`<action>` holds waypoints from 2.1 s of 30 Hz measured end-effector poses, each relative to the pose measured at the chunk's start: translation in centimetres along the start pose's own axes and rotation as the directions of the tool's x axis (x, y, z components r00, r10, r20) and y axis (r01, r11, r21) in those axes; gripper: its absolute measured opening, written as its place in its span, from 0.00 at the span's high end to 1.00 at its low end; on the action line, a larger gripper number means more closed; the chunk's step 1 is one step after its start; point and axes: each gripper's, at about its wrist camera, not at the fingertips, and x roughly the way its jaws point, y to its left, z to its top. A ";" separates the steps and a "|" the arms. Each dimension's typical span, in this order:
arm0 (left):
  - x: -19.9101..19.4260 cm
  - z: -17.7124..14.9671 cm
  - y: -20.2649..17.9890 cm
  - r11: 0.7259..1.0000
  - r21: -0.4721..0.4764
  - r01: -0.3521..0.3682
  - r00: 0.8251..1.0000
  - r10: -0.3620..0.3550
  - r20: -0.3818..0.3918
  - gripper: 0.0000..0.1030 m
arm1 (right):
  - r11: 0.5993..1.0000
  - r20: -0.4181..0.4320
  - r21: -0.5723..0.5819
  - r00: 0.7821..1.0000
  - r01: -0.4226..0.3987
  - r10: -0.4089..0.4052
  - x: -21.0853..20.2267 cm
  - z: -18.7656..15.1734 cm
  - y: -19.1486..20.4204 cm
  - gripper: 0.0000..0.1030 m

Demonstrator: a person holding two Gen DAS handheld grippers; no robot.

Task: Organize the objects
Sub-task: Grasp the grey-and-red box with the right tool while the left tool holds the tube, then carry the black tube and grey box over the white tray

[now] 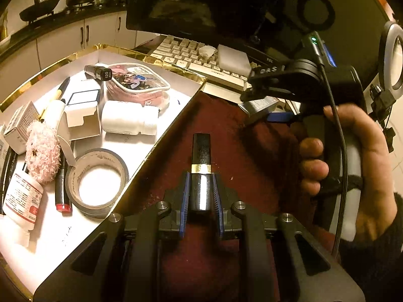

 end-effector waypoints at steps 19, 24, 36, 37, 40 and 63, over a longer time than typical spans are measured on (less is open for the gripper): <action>-0.5 -0.1 -0.1 1.000 -0.010 -0.023 0.999 0.023 0.034 0.84 | 0.940 0.007 -0.242 0.968 -0.240 0.250 -7.8 -6.0 1.1 0.75; -4.0 -0.9 1.8 0.995 -0.089 -0.035 0.996 0.042 0.073 0.84 | 0.919 0.022 -0.262 0.950 -0.295 0.311 -10.3 -6.1 0.8 0.75; -11.2 2.0 7.8 0.974 -0.215 -0.073 0.975 0.115 0.189 0.84 | 0.814 -0.092 -0.381 0.894 -0.439 0.439 -10.3 -8.2 8.0 0.75; -11.0 2.5 8.4 0.971 -0.231 -0.066 0.975 0.112 0.193 0.84 | 0.803 -0.108 -0.395 0.891 -0.446 0.442 -10.0 -8.2 9.0 0.75; -9.9 4.1 10.8 0.956 -0.287 -0.051 0.975 0.111 0.195 0.84 | 0.778 -0.145 -0.435 0.887 -0.455 0.438 -8.7 -8.2 11.7 0.75; -2.9 10.5 20.4 0.932 -0.356 -0.067 0.998 0.070 -0.006 0.84 | 0.713 -0.317 -0.519 0.881 -0.471 0.351 -1.2 -7.5 22.8 0.74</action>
